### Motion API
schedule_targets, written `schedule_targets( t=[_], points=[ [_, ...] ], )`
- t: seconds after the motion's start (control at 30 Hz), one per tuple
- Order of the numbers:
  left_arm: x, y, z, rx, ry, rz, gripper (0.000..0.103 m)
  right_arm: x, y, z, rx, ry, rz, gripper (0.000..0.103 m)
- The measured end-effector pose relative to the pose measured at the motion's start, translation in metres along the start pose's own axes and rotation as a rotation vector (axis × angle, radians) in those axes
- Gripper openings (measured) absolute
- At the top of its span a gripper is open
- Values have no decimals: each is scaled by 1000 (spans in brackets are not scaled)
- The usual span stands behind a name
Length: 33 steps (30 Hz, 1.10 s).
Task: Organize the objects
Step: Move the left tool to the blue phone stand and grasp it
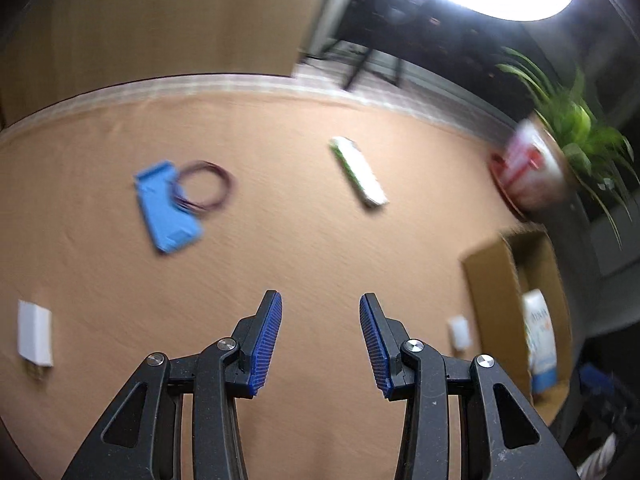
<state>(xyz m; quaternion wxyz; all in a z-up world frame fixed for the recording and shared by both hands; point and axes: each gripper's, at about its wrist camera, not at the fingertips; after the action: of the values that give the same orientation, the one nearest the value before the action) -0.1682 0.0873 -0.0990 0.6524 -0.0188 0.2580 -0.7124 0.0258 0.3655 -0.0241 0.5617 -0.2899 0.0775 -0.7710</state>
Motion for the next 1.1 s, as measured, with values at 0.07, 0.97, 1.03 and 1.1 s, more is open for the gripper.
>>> schedule_targets(
  t=[0.07, 0.97, 1.03, 1.1],
  points=[
    [18, -16, -5, 5, -35, 24, 44, 3, -1, -2, 4, -2, 5, 53],
    [86, -90, -63, 66, -307, 95, 45, 9, -6, -13, 35, 2, 16, 53],
    [86, -87, -61, 53, -302, 101, 43, 8, -6, -13, 37, 0, 16, 53],
    [84, -83, -60, 51, -305, 91, 42, 7, -6, -14, 39, -2, 17, 53]
  ],
)
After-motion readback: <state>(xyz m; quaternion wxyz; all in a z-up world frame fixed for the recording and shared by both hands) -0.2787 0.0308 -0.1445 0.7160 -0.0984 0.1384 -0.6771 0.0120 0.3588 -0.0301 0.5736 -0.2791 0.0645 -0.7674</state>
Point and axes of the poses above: each gripper's, at about its wrist camera, not at the fingertips, and z roughly against the way its jaws point, x to its left, y to its underside
